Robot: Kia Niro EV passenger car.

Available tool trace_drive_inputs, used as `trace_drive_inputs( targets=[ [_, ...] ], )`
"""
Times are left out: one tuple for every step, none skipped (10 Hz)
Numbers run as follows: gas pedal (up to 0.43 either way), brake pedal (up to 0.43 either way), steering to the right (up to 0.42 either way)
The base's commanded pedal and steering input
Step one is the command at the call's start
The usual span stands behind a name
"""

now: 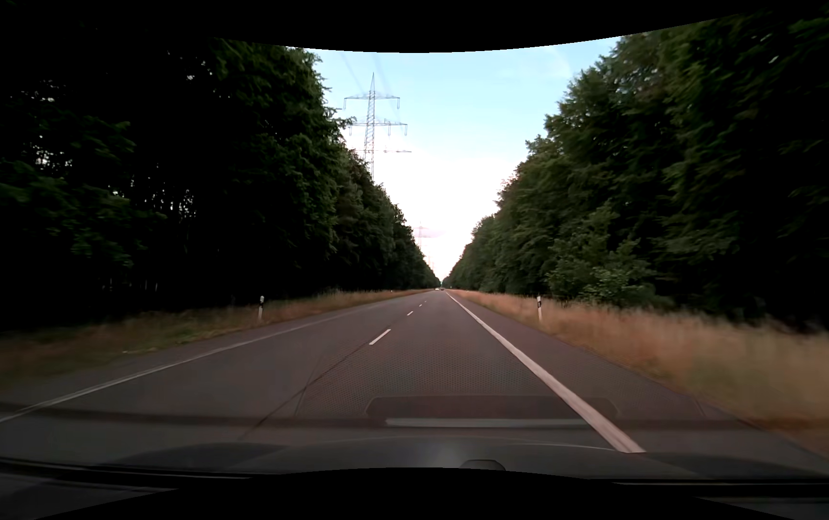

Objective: Follow the waypoints while adhering to traffic rules and regulations

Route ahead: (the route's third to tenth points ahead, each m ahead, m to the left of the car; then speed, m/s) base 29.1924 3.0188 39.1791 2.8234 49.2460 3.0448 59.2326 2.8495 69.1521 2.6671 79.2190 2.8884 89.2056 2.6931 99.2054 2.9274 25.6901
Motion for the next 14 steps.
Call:
trace_drive_inputs(
  targets=[
    [0.15, 0.0, -0.002],
    [0.15, 0.0, -0.002],
    [0.15, 0.0, -0.002],
    [0.15, 0.0, -0.002],
    [0.15, 0.0, -0.002],
    [0.15, 0.0, -0.002],
    [0.15, 0.0, -0.002],
    [0.15, 0.0, -0.002],
    [0.15, 0.0, -0.002],
    [0.15, 0.0, -0.002],
    [0.15, 0.0, -0.002],
    [0.15, 0.0, -0.002],
    [0.15, 0.0, -0.002],
    [0.15, 0.0, -0.002]
  ],
)
